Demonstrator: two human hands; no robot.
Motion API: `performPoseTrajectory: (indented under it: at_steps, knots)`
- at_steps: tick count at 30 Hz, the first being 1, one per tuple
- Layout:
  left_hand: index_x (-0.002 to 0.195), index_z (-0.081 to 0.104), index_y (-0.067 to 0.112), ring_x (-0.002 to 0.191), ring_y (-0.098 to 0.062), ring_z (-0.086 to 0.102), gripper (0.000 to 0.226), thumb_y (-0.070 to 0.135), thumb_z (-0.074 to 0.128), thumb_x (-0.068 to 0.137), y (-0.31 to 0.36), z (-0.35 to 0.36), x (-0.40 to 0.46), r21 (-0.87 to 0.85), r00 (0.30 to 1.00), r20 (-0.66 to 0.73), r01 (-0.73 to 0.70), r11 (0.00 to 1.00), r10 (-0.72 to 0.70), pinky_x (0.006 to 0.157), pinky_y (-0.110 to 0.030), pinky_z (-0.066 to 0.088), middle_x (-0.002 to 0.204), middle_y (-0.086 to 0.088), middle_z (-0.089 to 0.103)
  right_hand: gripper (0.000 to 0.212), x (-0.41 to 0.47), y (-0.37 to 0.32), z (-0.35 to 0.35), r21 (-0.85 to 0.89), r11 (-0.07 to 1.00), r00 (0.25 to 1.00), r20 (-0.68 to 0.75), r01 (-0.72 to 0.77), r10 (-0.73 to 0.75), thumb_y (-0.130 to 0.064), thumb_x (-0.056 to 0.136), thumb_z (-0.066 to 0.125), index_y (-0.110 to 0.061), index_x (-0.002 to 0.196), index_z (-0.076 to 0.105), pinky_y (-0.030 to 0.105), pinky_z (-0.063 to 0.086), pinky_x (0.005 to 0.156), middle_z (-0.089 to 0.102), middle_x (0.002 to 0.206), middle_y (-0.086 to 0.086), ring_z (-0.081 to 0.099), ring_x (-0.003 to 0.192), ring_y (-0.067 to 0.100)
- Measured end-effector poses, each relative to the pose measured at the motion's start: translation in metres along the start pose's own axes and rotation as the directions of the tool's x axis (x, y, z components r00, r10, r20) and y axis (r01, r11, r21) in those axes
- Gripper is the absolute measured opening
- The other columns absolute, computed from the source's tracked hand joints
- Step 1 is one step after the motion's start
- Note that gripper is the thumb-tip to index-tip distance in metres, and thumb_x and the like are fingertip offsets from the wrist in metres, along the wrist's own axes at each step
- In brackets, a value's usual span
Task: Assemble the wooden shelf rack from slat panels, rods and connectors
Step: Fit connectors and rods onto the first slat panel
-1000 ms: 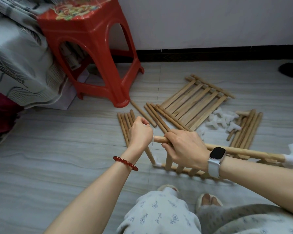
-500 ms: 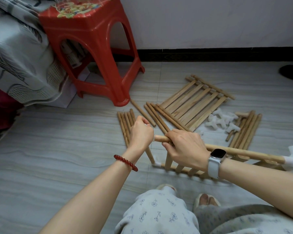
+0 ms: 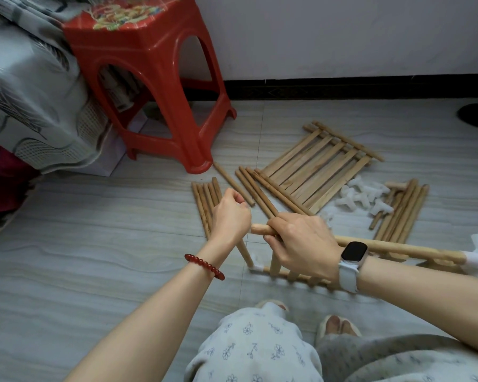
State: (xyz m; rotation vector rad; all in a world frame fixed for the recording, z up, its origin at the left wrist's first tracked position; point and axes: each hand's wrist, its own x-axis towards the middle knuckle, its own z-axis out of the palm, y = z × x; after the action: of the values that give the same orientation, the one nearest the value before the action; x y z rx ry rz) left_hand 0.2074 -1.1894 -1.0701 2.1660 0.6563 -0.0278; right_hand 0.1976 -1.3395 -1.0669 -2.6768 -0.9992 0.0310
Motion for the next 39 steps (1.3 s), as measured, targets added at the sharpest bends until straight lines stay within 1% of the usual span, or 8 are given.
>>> performPoseTrajectory:
  at_steps: [5,12,14,17,21,26,29,39]
  knots:
    - [0.080,0.042,0.022,0.068,0.001,0.041,0.017,0.020,0.047,0.096,-0.003,-0.001,0.002,-0.044,0.999,0.037,-0.038,0.998,0.040,0.059,-0.028,0.035,0.078,0.010,0.047,0.027,0.006,0.004,-0.005,-0.004,1.000,0.999,0.054,0.002,-0.001,-0.041,0.094,0.039,-0.022,0.102,0.057,0.028,0.030,0.060,0.054,0.091,-0.009,0.055,0.083,0.016]
    - [0.086,0.042,0.025,0.087,-0.022,0.057,0.017,0.037,0.052,0.093,-0.004,-0.004,0.004,-0.219,0.989,0.145,0.056,0.974,-0.024,0.079,-0.041,0.049,0.093,-0.005,0.058,0.015,0.017,0.009,-0.011,0.045,0.998,0.982,0.185,-0.045,0.036,-0.041,0.095,0.039,-0.028,0.091,0.044,0.030,0.033,0.059,0.043,0.084,-0.013,0.051,0.076,0.015]
    - [0.089,0.043,0.027,0.085,-0.020,0.059,0.020,0.043,0.054,0.092,-0.007,-0.006,0.000,-0.326,0.979,0.193,0.127,0.937,-0.066,0.084,-0.044,0.050,0.088,-0.003,0.062,0.013,0.019,0.010,-0.013,0.045,0.998,0.979,0.199,-0.047,0.037,-0.042,0.096,0.038,-0.030,0.093,0.043,0.028,0.035,0.057,0.045,0.084,-0.013,0.050,0.073,0.012]
    - [0.091,0.045,0.025,0.075,-0.009,0.060,0.021,0.044,0.053,0.092,-0.009,-0.005,-0.005,-0.423,0.987,0.132,0.136,0.896,-0.088,0.072,-0.031,0.048,0.081,0.001,0.065,0.012,0.021,0.009,-0.015,0.048,0.997,0.968,0.247,-0.053,0.040,-0.039,0.097,0.038,-0.029,0.097,0.046,0.030,0.041,0.060,0.044,0.084,-0.015,0.051,0.076,0.012]
    - [0.097,0.048,0.024,0.092,-0.016,0.060,0.014,0.036,0.052,0.093,-0.009,-0.007,-0.004,-0.181,1.000,-0.009,-0.004,0.984,0.003,0.077,-0.035,0.048,0.095,-0.003,0.066,0.008,0.024,0.004,-0.016,0.032,0.997,0.956,0.286,-0.071,0.059,-0.033,0.095,0.040,-0.027,0.093,0.044,0.034,0.044,0.062,0.044,0.083,-0.013,0.052,0.077,0.015]
    - [0.082,0.058,0.017,0.095,-0.027,0.062,0.018,0.031,0.054,0.093,0.002,-0.004,0.009,-0.039,0.987,0.091,0.138,0.990,-0.134,0.078,-0.034,0.049,0.097,-0.012,0.067,0.011,0.027,0.000,-0.013,0.045,0.991,0.959,0.259,-0.129,0.114,-0.030,0.091,0.042,-0.023,0.085,0.048,0.030,0.036,0.055,0.049,0.076,-0.009,0.049,0.072,0.015]
    - [0.089,0.065,0.013,0.088,-0.025,0.060,0.023,0.028,0.049,0.096,0.009,-0.001,0.015,0.123,0.996,0.050,0.067,0.990,-0.074,0.069,-0.029,0.042,0.095,-0.011,0.067,0.015,0.027,0.001,-0.011,0.064,0.987,0.965,0.227,-0.147,0.129,-0.036,0.093,0.045,-0.024,0.084,0.049,0.029,0.032,0.054,0.050,0.076,-0.010,0.046,0.072,0.012]
    - [0.097,0.054,0.012,0.079,-0.018,0.047,0.018,0.017,0.037,0.099,0.012,0.004,0.001,0.127,0.989,-0.150,0.034,0.991,-0.015,0.066,-0.028,0.035,0.090,-0.004,0.054,0.014,0.017,-0.006,-0.011,0.123,0.979,0.973,0.185,-0.162,0.138,-0.034,0.094,0.047,-0.024,0.087,0.052,0.028,0.031,0.058,0.059,0.089,-0.005,0.055,0.084,0.017]
